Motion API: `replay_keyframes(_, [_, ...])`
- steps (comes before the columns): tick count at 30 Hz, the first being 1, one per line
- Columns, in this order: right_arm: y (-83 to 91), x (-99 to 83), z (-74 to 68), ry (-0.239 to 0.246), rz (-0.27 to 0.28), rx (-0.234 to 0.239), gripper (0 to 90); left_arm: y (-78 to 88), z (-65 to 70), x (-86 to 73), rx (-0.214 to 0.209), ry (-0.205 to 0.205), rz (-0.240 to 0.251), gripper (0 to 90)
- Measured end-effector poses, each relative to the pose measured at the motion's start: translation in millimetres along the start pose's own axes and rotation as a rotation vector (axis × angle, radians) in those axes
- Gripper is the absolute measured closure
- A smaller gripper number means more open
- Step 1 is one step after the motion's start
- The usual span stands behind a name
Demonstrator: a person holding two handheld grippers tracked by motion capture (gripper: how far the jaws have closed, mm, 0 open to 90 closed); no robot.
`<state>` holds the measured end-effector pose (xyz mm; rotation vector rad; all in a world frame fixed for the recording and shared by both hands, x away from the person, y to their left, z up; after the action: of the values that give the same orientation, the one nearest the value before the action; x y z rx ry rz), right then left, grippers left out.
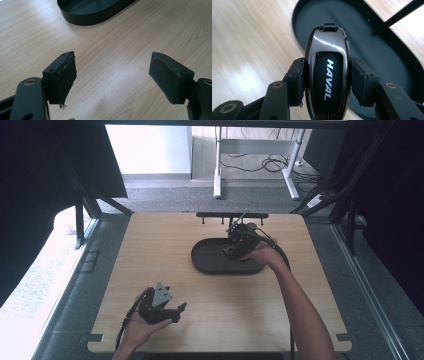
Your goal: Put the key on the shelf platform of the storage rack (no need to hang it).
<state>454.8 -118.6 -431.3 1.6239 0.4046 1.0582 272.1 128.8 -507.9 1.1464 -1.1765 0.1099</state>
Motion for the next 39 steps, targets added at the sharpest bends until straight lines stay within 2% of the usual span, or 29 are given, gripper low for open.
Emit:
replay_keyframes(3, [-4.3, 3.3, 4.4, -0.008, 0.01, 0.009, 49.6, 0.5, 0.0, 0.2, -0.006, 0.004, 0.004, 22.2])
replay_keyframes(7, [-13.4, 7.0, 8.5, -0.012, -0.004, 0.01, 49.7, 0.8, -0.9, -0.5, -0.007, 0.005, 0.0, 22.2])
replay_keyframes(13, [-29.1, 10.9, 12.9, 0.006, -0.016, -0.003, 49.6, 0.8, -0.7, -0.6, -0.034, 0.023, 0.013, 22.2])
replay_keyframes(17, [-39.6, 11.7, 15.4, 0.01, -0.017, -0.003, 49.6, 0.2, -0.9, -1.4, -0.032, 0.02, 0.005, 22.2])
replay_keyframes(24, [-58.2, 6.2, 16.8, 0.037, -0.043, -0.009, 49.6, -0.9, -0.4, -2.0, -0.031, 0.016, -0.002, 22.2])
replay_keyframes(34, [-77.2, -0.4, 20.1, 0.043, -0.04, 0.003, 49.5, -2.4, -0.7, -3.8, -0.032, 0.015, -0.011, 22.2])
replay_keyframes(39, [-85.4, -5.9, 24.0, 0.053, -0.067, -0.022, 49.4, -1.7, -0.4, -3.8, -0.032, 0.013, -0.011, 22.3])
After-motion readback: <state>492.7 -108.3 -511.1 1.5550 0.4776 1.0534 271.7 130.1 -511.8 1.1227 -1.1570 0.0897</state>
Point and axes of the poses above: each handheld gripper's, and its own axes: y roughly backward along the jaws, x roughly out of its top, z roughly to its right, the point moved 4 cm from there along -y, roughly forward along the jaws, and after that the axes turned 1 degree about -x, right-handed, at the moved point
